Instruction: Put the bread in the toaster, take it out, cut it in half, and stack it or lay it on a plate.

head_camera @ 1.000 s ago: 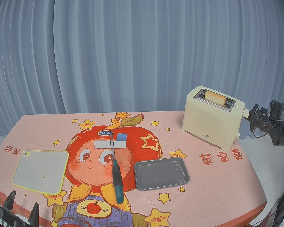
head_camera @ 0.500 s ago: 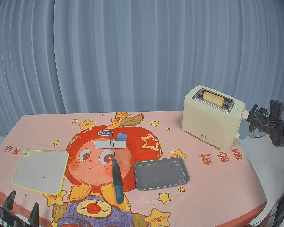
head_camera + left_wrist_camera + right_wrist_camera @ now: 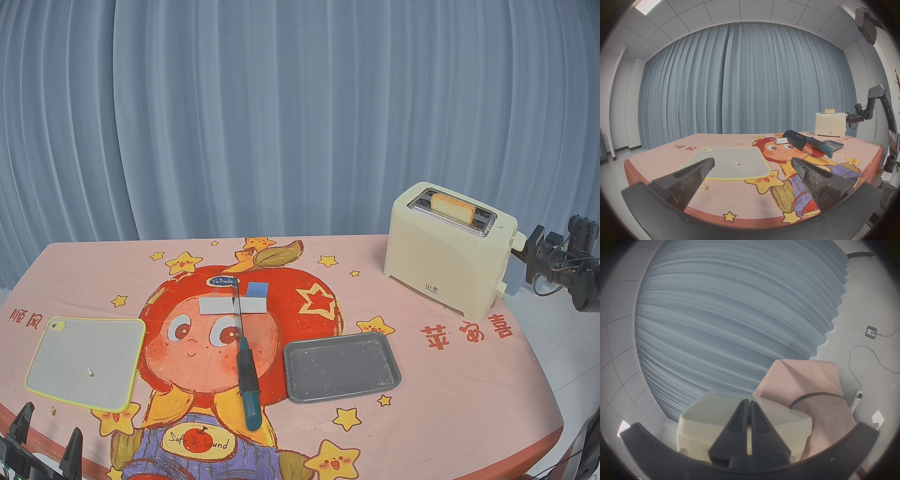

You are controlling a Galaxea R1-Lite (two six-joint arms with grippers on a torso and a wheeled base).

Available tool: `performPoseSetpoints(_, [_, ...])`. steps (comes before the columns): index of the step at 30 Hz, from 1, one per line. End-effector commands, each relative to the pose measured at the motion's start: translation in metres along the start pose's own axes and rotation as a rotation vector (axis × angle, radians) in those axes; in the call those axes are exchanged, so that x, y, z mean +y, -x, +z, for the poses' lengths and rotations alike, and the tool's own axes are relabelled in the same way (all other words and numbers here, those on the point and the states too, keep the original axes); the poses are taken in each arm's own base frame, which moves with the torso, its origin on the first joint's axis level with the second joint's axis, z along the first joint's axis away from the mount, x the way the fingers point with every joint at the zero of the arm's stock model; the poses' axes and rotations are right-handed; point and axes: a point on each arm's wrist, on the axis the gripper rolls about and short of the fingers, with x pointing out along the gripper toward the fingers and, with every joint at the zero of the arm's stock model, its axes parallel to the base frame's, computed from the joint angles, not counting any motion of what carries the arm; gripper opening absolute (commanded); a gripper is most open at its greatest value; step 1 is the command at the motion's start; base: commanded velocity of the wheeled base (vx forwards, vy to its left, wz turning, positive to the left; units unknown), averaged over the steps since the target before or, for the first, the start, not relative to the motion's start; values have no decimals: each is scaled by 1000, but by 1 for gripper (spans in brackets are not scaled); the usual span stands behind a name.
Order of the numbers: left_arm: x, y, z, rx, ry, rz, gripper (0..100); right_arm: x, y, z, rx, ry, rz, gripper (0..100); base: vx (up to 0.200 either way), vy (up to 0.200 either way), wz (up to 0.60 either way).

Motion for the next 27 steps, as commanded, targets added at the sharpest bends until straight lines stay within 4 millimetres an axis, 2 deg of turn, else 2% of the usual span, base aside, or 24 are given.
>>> performPoseSetpoints(1, [0, -1, -4, 17, 0, 0, 100, -11, -4, 0, 8, -17, -21, 0, 0, 0, 0])
performPoseSetpoints(21, [0, -1, -4, 17, 0, 0, 100, -16, -2, -13, 42, -39, -47, 0, 0, 0, 0])
performPoseSetpoints(27, [0, -1, -4, 17, 0, 0, 100, -20, -4, -11, 36, -37, -52, 0, 0, 0, 0])
